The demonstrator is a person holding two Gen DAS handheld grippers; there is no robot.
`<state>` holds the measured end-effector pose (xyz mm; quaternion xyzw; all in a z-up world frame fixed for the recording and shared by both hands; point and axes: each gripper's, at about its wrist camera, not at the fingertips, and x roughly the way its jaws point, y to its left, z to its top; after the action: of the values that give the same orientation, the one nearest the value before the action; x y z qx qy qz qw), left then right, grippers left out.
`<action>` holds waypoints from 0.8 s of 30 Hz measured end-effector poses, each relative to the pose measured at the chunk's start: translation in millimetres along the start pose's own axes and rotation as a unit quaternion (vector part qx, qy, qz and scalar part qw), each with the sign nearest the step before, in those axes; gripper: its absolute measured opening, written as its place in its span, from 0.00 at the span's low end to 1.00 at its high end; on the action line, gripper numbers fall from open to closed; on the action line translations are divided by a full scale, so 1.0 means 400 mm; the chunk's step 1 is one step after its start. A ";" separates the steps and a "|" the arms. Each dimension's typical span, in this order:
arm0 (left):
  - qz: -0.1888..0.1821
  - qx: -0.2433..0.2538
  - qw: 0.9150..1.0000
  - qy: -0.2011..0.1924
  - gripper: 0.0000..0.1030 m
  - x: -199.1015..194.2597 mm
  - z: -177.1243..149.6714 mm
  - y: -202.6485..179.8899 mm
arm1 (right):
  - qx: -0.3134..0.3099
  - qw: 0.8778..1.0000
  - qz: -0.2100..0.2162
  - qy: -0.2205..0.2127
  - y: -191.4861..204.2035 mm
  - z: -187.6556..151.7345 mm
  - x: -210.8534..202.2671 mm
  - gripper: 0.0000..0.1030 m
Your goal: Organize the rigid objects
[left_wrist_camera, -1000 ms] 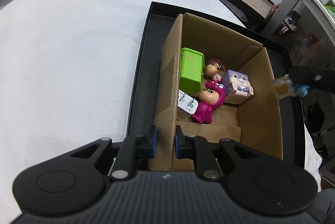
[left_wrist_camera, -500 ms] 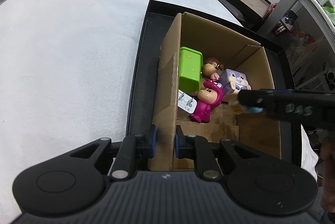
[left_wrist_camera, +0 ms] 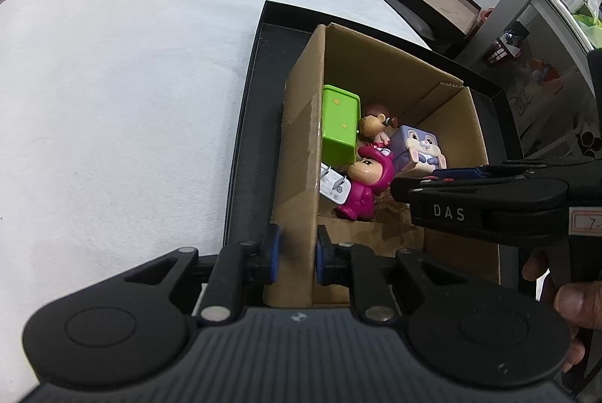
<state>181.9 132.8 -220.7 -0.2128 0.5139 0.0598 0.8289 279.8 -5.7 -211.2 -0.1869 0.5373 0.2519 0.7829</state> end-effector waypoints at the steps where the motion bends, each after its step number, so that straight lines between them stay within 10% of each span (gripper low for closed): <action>1: 0.000 -0.001 1.000 0.000 0.16 0.000 0.000 0.001 | 0.000 1.000 -0.002 0.002 0.001 0.002 0.002 0.38; 13: 0.007 -0.011 1.000 0.003 0.16 0.001 0.005 -0.004 | 0.044 0.998 0.015 -0.038 -0.046 -0.005 -0.096 0.56; 17: 0.009 -0.009 1.000 0.002 0.16 -0.020 0.006 -0.008 | 0.059 0.995 0.011 -0.082 -0.062 -0.028 -0.169 0.83; 24: 0.029 0.005 1.000 0.004 0.16 -0.068 0.004 -0.027 | 0.114 0.987 0.015 -0.111 -0.121 -0.081 -0.248 0.86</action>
<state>173.9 126.9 -192.9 -0.1935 0.5236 0.0804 0.8258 255.0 -82.0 -128.7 -0.0596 0.4754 0.2199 0.8498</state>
